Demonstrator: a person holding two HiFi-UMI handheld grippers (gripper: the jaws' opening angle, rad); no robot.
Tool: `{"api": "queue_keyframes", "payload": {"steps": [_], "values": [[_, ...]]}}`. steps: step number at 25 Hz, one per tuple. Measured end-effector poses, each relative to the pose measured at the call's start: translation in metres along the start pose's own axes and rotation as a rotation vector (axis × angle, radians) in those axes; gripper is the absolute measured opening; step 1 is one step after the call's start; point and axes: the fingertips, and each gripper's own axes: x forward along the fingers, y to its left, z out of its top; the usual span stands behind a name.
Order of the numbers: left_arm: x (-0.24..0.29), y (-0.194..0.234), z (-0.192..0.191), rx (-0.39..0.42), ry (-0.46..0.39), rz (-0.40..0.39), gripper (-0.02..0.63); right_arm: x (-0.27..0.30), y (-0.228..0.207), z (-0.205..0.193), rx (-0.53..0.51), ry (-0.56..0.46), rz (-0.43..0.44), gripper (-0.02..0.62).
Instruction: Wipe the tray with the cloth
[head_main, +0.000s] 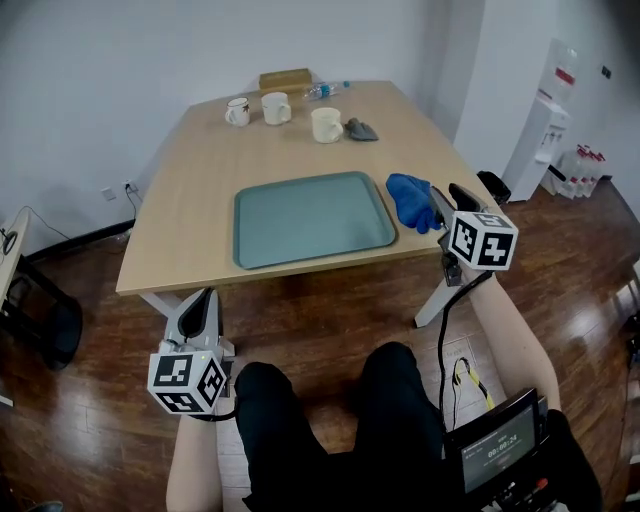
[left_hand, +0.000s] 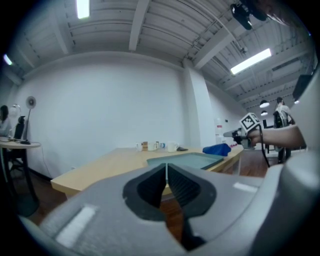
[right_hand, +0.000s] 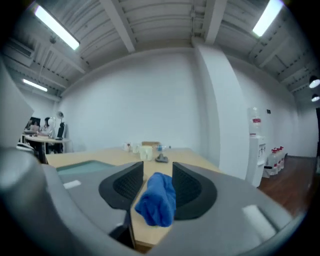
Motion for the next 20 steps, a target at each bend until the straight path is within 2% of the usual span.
{"api": "queue_keyframes", "payload": {"steps": [2, 3, 6, 11, 14, 17, 20], "values": [[-0.01, -0.005, 0.007, -0.003, -0.024, 0.0, 0.012, -0.043, 0.023, 0.017, 0.052, -0.124, 0.051, 0.1], [-0.015, -0.01, 0.012, -0.004, -0.039, -0.005, 0.012, -0.063, 0.037, 0.021, 0.07, -0.173, 0.086, 0.074], [-0.028, -0.032, 0.031, 0.01, -0.098, -0.031, 0.011, -0.113, 0.082, 0.023, 0.091, -0.251, 0.178, 0.066], [-0.056, -0.083, 0.069, 0.07, -0.208, -0.094, 0.009, -0.167, 0.15, 0.014, 0.098, -0.27, 0.284, 0.067], [-0.071, -0.109, 0.085, 0.094, -0.26, -0.104, 0.008, -0.19, 0.163, 0.017, 0.078, -0.306, 0.274, 0.067], [-0.078, -0.127, 0.084, 0.135, -0.286, -0.101, 0.008, -0.211, 0.164, 0.013, 0.045, -0.337, 0.234, 0.067], [-0.081, -0.143, 0.081, 0.139, -0.304, -0.111, 0.008, -0.22, 0.16, 0.011, -0.003, -0.37, 0.199, 0.067]]}}
